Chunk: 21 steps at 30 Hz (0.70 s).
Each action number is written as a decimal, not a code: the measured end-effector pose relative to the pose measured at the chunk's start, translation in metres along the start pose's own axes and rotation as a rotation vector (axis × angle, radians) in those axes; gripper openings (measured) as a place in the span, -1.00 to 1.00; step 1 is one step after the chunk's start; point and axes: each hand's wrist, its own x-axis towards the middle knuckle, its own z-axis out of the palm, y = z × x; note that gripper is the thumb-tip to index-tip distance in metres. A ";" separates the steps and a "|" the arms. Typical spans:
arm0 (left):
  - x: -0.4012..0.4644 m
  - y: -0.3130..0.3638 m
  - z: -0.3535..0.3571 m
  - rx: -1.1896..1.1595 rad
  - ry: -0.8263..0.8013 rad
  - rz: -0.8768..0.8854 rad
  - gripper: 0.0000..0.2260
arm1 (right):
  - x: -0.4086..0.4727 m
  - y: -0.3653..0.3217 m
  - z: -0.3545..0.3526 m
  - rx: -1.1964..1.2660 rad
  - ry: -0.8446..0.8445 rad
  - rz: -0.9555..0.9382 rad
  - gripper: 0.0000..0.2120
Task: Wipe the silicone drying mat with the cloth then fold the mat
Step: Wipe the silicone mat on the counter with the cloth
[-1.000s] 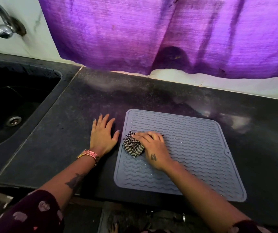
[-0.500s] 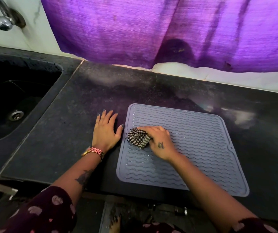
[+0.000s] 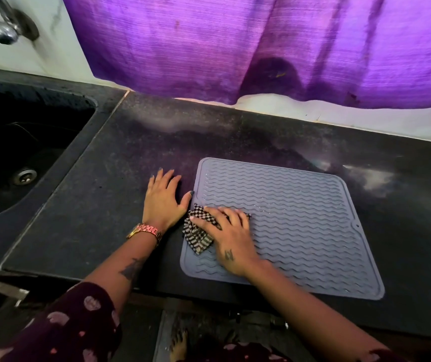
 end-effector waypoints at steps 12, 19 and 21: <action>0.000 -0.001 0.002 0.012 0.011 0.005 -0.48 | -0.014 -0.011 0.001 -0.024 0.013 -0.029 -0.30; -0.004 -0.001 0.003 0.007 0.029 0.006 -0.45 | -0.023 -0.017 -0.004 0.043 0.009 -0.001 -0.40; -0.004 -0.001 0.003 0.006 0.028 0.006 -0.44 | -0.029 -0.020 0.001 0.008 0.006 -0.019 -0.35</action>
